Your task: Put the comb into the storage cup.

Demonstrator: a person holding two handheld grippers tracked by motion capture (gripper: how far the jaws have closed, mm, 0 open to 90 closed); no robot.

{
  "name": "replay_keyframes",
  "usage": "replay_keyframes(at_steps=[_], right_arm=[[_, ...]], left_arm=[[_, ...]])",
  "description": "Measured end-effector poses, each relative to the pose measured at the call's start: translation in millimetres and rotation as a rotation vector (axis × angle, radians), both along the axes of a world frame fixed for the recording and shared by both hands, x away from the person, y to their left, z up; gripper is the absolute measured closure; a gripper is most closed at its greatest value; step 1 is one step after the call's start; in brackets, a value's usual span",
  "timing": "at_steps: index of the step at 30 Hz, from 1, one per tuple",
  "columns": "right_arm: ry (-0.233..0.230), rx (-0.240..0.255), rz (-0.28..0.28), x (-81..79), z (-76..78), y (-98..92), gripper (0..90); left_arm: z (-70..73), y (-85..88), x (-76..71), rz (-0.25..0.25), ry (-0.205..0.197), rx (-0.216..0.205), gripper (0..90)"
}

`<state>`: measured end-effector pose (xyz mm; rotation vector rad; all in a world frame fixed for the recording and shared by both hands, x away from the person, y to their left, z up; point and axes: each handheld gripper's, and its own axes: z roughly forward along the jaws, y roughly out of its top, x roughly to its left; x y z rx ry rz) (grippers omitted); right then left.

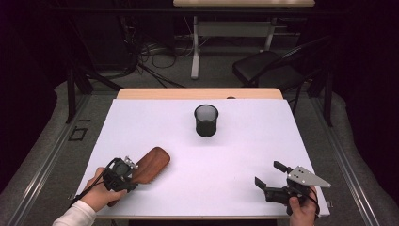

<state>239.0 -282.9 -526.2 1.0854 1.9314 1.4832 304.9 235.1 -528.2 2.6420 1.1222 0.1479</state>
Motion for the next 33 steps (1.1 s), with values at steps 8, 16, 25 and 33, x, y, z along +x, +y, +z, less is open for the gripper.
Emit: replay_keyframes(at_steps=[8,16,25,33], right_arm=[[-0.003,-0.002,0.001,0.4,-0.2,-0.4,6.1],[-0.005,-0.005,0.003,0.7,-0.3,-0.4,6.1],[-0.004,-0.007,0.006,0.7,-0.4,-0.2,6.2],[0.0,-0.011,0.007,0.4,-0.1,-0.6,6.2]], left_arm=[[-2.3,5.0,-3.8,-0.006,-0.037,-0.042,72.1],[-4.9,9.7,-7.7,0.01,-0.064,-0.096,72.2],[-7.3,12.4,-10.9,0.013,-0.099,-0.13,72.2],[-7.3,13.4,-12.0,0.029,-0.122,-0.159,72.2]])
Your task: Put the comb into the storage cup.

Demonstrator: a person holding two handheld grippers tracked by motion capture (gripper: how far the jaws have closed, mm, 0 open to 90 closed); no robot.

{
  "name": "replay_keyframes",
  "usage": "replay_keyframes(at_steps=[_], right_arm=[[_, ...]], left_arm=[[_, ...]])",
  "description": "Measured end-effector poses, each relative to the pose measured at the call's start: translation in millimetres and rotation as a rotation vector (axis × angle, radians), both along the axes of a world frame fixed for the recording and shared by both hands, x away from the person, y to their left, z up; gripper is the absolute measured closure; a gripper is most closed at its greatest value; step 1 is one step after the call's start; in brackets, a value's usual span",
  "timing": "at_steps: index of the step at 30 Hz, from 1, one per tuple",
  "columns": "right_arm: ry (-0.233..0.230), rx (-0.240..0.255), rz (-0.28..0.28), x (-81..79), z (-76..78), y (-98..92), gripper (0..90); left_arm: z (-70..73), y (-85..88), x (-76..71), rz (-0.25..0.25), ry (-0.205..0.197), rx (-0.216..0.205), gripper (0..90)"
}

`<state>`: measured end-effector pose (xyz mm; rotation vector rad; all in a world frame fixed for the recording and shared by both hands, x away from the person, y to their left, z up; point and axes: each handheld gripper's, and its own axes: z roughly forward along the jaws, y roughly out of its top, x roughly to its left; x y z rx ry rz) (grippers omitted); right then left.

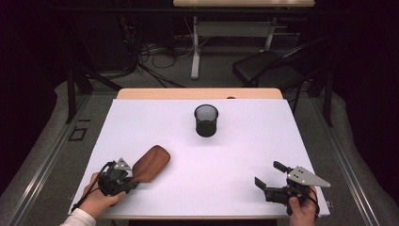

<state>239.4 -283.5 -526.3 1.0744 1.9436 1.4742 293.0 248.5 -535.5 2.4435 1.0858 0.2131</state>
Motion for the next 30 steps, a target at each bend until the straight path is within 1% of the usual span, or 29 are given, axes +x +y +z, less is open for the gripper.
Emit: replay_keyframes(at_steps=[2,6,10,13,17,21,23,24,28,29,30], right_arm=[[-0.003,-0.001,0.0,0.0,0.0,-0.1,6.1],[-0.001,0.0,0.0,0.0,0.0,0.0,6.2],[-0.001,-0.001,0.0,-0.1,0.0,-0.1,6.2],[-0.001,-0.001,0.001,0.0,-0.1,-0.1,6.2],[-0.002,-0.001,0.0,0.0,0.0,0.1,6.2],[-0.001,-0.001,0.001,-0.1,0.0,-0.1,6.2],[-0.005,0.004,-0.001,0.3,-0.4,0.2,6.2],[-0.005,0.004,0.0,0.3,-0.4,0.2,6.2],[-0.002,-0.002,0.001,0.0,0.0,-0.2,6.2],[-0.001,0.0,0.001,0.0,-0.1,-0.1,6.2],[-0.006,0.003,0.0,0.4,-0.4,0.1,6.2]], left_arm=[[1.1,0.7,0.4,-0.005,0.003,-0.004,72.2],[2.4,0.8,0.2,0.002,-0.008,-0.008,72.2],[4.9,1.7,0.2,0.009,-0.021,-0.026,72.2],[6.8,2.2,0.7,0.012,-0.025,-0.043,72.1],[10.6,2.5,1.1,0.022,-0.04,-0.063,72.1],[14.6,2.5,1.5,0.033,-0.054,-0.096,72.1],[17.5,2.6,2.0,0.034,-0.059,-0.102,72.1],[18.3,2.2,1.8,0.04,-0.063,-0.116,72.2],[22.6,0.4,1.8,0.039,-0.076,-0.14,72.2],[24.1,0.3,2.2,0.034,-0.072,-0.143,72.1],[25.2,-0.7,1.8,0.036,-0.078,-0.149,72.2]])
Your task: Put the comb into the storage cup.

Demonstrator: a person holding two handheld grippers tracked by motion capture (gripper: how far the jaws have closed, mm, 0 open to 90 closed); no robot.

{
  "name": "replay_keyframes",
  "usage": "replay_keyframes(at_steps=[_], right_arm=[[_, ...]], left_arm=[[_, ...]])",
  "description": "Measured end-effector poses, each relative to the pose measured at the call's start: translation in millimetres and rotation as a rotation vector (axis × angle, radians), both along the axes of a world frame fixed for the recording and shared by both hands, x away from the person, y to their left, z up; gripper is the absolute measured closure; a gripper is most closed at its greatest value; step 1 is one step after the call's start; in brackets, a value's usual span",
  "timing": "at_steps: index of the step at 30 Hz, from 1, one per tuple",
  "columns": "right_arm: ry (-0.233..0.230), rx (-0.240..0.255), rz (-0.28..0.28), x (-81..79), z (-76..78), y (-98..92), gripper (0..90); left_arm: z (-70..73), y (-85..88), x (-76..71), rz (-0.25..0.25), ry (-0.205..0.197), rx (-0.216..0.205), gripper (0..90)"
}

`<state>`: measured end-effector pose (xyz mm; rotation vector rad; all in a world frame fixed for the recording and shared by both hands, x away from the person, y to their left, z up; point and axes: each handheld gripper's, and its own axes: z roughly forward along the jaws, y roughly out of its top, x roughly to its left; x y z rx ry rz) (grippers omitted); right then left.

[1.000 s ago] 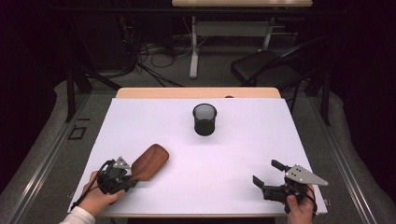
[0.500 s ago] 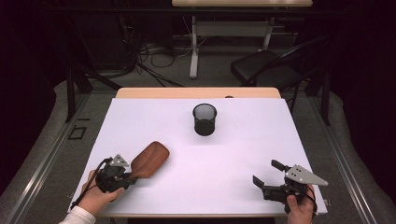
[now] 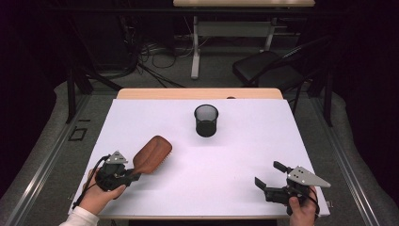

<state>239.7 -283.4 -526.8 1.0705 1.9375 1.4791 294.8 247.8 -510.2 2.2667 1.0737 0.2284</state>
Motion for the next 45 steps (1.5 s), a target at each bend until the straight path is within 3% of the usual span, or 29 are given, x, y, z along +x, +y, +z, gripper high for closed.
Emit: replay_keyframes(at_steps=[16,24,45], right_arm=[[0.0,-0.001,0.0,0.0,0.1,-0.1,6.2],[0.005,0.0,-0.001,0.1,0.0,-0.1,6.2],[0.009,0.001,-0.002,0.3,-0.2,-0.8,6.2]], left_arm=[[21.0,-9.2,5.0,0.004,-0.07,-0.1,72.2],[34.9,-15.9,7.6,-0.006,-0.106,-0.126,72.1],[57.3,-52.3,18.2,-0.062,-0.167,-0.2,72.1]])
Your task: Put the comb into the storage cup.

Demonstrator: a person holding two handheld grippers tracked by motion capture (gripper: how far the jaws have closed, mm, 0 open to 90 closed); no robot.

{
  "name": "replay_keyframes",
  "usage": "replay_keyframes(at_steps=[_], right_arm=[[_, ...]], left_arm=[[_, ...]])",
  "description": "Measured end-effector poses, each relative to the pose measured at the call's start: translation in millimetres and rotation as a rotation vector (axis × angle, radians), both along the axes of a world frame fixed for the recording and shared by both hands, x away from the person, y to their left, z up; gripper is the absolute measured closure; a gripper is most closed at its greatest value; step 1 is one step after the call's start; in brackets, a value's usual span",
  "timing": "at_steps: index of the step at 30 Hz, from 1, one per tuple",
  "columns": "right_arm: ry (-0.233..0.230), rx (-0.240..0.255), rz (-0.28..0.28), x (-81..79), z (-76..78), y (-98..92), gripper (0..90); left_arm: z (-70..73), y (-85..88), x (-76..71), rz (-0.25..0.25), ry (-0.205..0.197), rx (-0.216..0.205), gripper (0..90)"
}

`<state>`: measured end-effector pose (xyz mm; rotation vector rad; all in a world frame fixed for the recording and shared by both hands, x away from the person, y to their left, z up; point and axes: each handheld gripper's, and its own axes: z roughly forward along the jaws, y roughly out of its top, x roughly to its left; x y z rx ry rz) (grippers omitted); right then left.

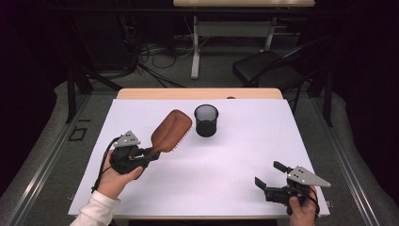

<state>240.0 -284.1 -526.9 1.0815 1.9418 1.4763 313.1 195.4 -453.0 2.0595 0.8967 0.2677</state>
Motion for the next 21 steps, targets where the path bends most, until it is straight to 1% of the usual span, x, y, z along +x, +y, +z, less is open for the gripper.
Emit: replay_keyframes(at_steps=[2,5,12,21], right_arm=[[-0.001,0.0,0.0,0.0,0.0,-0.1,6.2],[0.0,-0.001,0.001,0.1,0.0,-0.6,6.2],[-0.001,0.001,0.002,0.4,-0.3,-1.3,6.2],[-0.002,0.0,0.003,0.2,-0.1,-1.7,6.3]], left_arm=[[1.6,-3.3,0.8,-0.006,-0.003,-0.007,72.1],[3.8,-8.3,2.2,-0.013,-0.011,-0.005,72.1],[9.0,-16.3,4.6,-0.023,-0.028,-0.029,72.1],[13.0,-27.4,8.1,-0.032,-0.04,-0.056,72.1]])
